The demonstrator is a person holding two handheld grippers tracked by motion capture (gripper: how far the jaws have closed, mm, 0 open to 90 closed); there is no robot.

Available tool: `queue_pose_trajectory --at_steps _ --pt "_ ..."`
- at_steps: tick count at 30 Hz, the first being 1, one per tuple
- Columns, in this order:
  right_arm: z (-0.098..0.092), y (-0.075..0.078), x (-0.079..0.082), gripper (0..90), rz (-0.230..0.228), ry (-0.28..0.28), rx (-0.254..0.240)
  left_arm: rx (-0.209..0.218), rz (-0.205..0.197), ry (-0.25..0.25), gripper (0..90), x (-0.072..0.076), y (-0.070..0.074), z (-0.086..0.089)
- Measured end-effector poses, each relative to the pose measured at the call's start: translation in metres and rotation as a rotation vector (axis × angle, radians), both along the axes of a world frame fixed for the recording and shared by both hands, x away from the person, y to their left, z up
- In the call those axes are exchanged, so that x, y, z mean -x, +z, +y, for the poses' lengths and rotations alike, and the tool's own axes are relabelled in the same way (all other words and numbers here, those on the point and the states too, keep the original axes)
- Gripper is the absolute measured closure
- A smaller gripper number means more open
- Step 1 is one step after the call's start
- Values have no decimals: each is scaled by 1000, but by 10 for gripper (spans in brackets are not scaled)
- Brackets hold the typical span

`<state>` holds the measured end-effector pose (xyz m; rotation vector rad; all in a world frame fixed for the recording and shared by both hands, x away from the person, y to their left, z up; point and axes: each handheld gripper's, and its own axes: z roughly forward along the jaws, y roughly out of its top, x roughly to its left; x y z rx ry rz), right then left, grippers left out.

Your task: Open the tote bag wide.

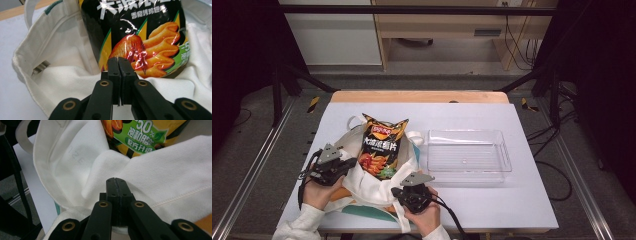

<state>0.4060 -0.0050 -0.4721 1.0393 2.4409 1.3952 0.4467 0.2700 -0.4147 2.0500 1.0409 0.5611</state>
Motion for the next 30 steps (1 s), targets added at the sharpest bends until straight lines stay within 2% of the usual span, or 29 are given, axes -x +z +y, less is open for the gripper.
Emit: queue_pose_trajectory --at_steps 3,5,13,16,19,20,22,30 --pt "0 -1 1 900 1 -4 7 -7 10 3 892 2 -3 2" --pt "-1 -3 2 900 0 -4 12 -39 39 8 898 6 -11 7" --pt "-1 0 2 899 9 0 11 -75 96 24 899 14 -32 22" --pt "-2 6 1 883 -18 -7 7 -84 99 23 898 16 -35 22" --pt "-2 12 -1 888 -43 -39 9 -100 102 25 899 18 -37 20" --pt "-5 17 -6 897 -63 -73 10 -113 113 20 898 19 -39 20" --pt "-7 18 -9 900 -63 -92 17 -111 116 19 898 20 -40 21" --pt "-15 2 -10 900 -40 -117 83 -127 122 23 898 22 -42 20"
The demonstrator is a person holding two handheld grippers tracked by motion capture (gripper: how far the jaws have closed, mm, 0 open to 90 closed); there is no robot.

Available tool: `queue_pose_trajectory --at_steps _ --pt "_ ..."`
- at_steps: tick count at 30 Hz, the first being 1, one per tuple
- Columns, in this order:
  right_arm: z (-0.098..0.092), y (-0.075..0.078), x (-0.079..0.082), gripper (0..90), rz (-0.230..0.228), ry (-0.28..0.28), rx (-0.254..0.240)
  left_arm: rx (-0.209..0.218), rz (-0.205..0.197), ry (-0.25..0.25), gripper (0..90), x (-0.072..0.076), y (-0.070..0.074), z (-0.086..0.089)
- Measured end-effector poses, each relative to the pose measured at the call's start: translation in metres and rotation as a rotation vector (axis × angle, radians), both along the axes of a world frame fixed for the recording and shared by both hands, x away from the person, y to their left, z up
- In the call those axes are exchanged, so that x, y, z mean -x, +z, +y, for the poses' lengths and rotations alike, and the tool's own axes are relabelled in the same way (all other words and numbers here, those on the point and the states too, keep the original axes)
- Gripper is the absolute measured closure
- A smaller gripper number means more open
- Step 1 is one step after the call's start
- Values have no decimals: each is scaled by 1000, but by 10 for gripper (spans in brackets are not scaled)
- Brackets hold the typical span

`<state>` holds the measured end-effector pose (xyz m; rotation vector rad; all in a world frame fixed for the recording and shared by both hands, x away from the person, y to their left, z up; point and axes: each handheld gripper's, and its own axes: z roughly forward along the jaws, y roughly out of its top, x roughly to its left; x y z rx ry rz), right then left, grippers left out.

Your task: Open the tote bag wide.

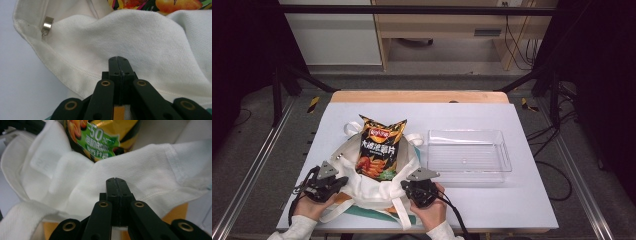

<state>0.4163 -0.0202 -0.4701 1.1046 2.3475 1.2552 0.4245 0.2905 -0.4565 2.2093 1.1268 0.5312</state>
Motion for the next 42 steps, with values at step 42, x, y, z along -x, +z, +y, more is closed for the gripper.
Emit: queue_pose_trajectory --at_steps 42 --pt "-32 -20 0 900 -19 -158 25 -10 -7 73 899 -17 -10 17"
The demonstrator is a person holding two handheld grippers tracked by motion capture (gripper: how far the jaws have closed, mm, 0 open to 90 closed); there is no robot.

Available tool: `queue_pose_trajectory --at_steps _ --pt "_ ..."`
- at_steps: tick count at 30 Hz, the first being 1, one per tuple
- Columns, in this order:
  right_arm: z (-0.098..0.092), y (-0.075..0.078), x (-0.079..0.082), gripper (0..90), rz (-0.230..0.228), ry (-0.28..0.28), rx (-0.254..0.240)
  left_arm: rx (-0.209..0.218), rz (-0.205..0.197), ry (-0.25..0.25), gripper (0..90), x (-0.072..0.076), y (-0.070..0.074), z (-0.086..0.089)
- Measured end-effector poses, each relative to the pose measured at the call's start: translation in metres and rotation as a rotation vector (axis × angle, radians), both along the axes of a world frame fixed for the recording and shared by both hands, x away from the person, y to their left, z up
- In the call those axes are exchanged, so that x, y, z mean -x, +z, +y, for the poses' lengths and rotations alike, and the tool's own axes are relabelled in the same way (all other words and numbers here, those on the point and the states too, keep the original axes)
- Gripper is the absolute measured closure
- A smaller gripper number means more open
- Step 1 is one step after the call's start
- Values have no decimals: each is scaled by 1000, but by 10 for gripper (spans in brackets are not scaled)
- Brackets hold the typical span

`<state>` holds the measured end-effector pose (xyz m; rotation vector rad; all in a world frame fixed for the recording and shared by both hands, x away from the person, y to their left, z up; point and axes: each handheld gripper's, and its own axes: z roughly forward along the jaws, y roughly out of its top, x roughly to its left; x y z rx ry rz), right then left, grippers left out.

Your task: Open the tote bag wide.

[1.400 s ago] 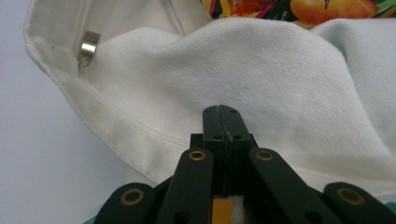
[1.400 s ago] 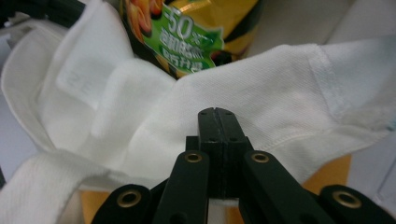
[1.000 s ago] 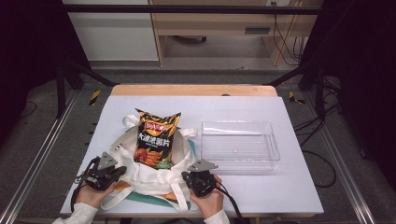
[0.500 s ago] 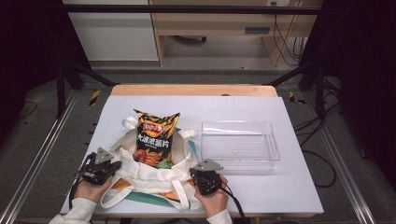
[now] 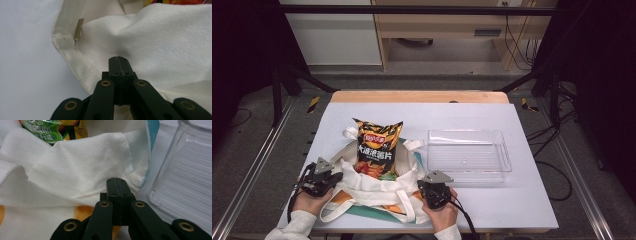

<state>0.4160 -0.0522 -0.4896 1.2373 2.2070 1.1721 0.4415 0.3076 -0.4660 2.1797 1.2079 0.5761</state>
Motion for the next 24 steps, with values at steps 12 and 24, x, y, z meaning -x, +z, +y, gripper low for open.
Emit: queue_pose_trajectory --at_steps 12,24 --pt "-4 17 4 900 -68 32 -44 75 -105 6 900 8 17 3" --pt "-1 59 3 781 -151 98 -143 198 -244 4 725 17 53 2"
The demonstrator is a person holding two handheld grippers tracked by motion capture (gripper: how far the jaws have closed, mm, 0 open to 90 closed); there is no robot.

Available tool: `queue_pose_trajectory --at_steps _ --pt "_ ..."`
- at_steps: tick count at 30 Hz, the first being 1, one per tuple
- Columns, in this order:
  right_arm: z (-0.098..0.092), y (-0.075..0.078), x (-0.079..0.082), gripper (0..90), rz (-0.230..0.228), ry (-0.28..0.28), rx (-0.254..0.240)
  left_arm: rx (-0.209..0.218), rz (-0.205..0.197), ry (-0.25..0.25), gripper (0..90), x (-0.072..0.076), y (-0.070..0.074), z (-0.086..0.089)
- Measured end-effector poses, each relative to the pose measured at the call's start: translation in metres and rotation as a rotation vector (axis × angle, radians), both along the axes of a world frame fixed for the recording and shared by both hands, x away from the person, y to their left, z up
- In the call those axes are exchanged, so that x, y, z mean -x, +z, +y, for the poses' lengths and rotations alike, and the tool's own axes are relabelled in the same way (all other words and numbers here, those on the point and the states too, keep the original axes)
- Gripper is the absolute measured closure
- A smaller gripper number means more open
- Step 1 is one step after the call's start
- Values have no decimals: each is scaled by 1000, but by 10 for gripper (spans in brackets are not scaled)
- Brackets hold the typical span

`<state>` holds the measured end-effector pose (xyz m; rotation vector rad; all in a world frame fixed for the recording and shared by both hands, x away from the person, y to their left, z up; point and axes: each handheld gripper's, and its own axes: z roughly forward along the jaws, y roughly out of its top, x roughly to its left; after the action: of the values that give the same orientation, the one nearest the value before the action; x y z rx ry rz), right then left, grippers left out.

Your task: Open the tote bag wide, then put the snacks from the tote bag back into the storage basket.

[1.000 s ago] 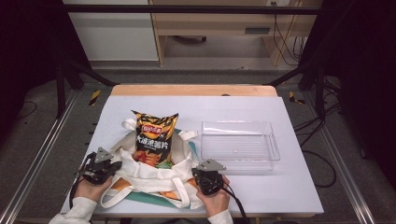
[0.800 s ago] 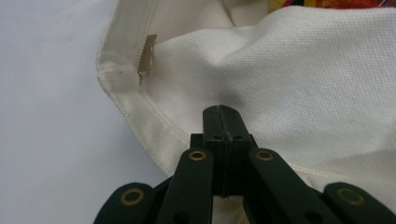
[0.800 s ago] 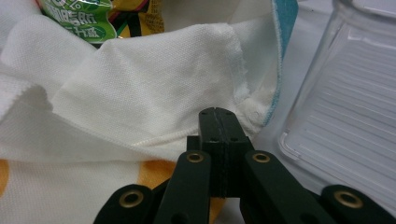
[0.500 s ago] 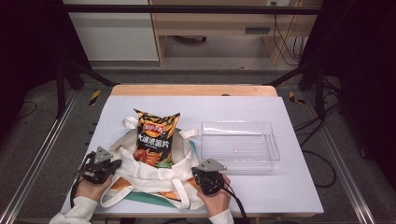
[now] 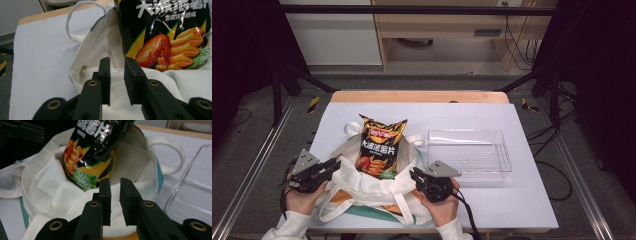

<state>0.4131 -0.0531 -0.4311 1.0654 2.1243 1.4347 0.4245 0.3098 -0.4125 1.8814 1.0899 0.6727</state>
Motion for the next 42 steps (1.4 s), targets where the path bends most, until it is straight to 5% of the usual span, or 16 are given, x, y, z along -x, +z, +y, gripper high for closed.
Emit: queue_pose_trajectory --at_steps 8,12,28,42 --pt "0 25 -9 526 -54 -14 -39 62 -42 24 535 -6 18 1" --pt "0 35 -14 466 -70 -27 -61 89 -59 26 490 -11 28 -2" --pt "14 49 -39 418 -60 -74 -85 120 -119 1 428 -36 58 -33" --pt "38 49 -58 378 -27 -83 -74 122 -134 -12 406 -53 61 -50"
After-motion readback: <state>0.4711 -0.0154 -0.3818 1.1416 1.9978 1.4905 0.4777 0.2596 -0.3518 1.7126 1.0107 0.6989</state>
